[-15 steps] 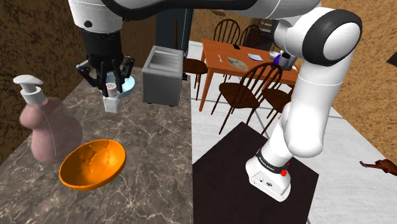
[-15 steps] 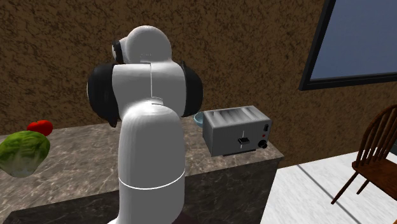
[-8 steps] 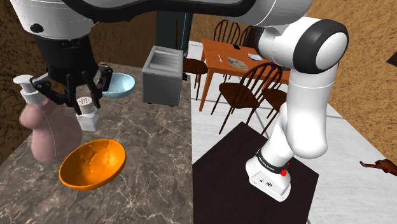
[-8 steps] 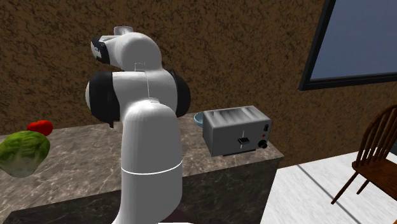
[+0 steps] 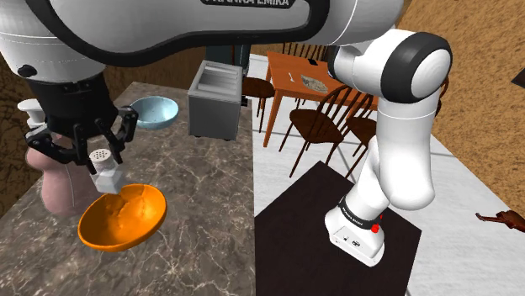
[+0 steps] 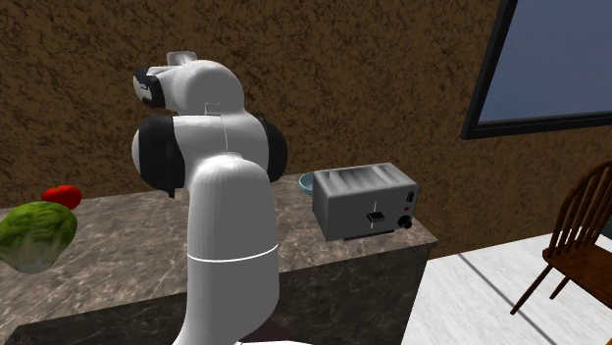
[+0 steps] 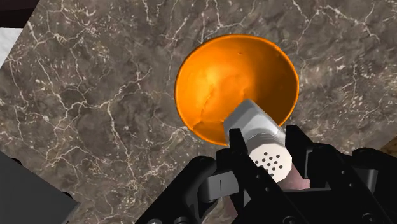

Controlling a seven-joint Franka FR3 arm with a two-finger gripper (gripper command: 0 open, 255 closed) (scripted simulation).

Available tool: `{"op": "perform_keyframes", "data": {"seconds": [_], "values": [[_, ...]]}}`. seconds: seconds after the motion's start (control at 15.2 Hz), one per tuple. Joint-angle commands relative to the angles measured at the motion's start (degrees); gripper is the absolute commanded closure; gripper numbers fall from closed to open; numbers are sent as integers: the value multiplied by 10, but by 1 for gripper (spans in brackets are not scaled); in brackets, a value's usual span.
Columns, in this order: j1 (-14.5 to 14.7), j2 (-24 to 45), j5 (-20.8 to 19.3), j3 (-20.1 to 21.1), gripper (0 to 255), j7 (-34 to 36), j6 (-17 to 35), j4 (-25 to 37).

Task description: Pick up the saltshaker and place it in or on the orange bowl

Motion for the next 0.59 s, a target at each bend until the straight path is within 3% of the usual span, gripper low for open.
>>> {"op": "perform_keyframes", "data": {"seconds": [0.0,0.53], "values": [[-5,-5,2,0,255,0,18,-23],[-14,-8,1,-1,255,4,81,-90]]}}
